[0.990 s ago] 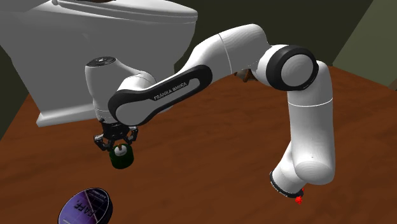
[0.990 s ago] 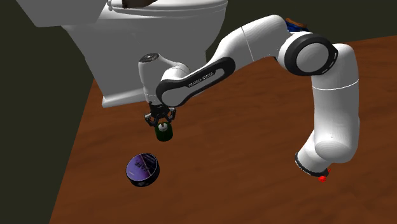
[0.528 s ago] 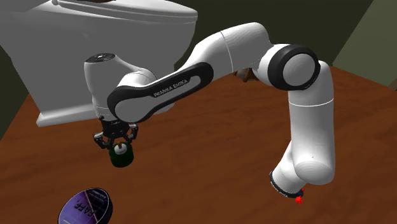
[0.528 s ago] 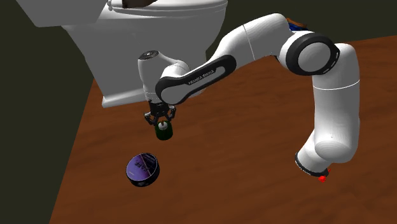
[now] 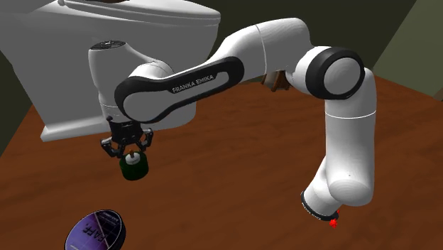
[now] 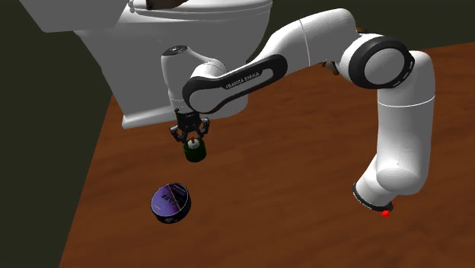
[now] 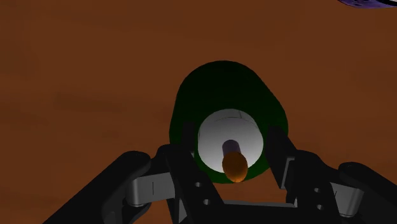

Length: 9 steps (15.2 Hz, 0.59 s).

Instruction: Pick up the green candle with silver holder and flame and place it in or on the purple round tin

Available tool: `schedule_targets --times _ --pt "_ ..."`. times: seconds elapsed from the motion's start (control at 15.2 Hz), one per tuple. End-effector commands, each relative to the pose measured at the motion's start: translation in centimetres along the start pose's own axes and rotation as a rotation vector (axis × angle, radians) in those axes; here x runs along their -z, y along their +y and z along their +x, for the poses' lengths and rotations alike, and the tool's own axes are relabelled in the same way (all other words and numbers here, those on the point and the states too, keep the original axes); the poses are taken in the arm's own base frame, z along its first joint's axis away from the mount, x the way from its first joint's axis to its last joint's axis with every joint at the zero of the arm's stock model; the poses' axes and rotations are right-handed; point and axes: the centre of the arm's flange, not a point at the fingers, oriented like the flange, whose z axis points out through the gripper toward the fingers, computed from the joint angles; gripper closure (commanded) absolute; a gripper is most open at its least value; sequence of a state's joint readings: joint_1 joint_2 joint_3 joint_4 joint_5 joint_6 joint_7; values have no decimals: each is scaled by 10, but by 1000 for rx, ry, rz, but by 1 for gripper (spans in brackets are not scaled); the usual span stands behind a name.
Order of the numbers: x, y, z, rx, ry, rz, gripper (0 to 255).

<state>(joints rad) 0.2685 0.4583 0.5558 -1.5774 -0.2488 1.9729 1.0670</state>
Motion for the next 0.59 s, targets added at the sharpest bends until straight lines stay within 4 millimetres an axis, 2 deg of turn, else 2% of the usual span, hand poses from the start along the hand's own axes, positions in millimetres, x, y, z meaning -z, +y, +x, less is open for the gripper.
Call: schedule_targets --times 0.0,0.53 --pt "11 -1 1 0 0 0 255" --pt "53 -1 1 0 0 0 255"
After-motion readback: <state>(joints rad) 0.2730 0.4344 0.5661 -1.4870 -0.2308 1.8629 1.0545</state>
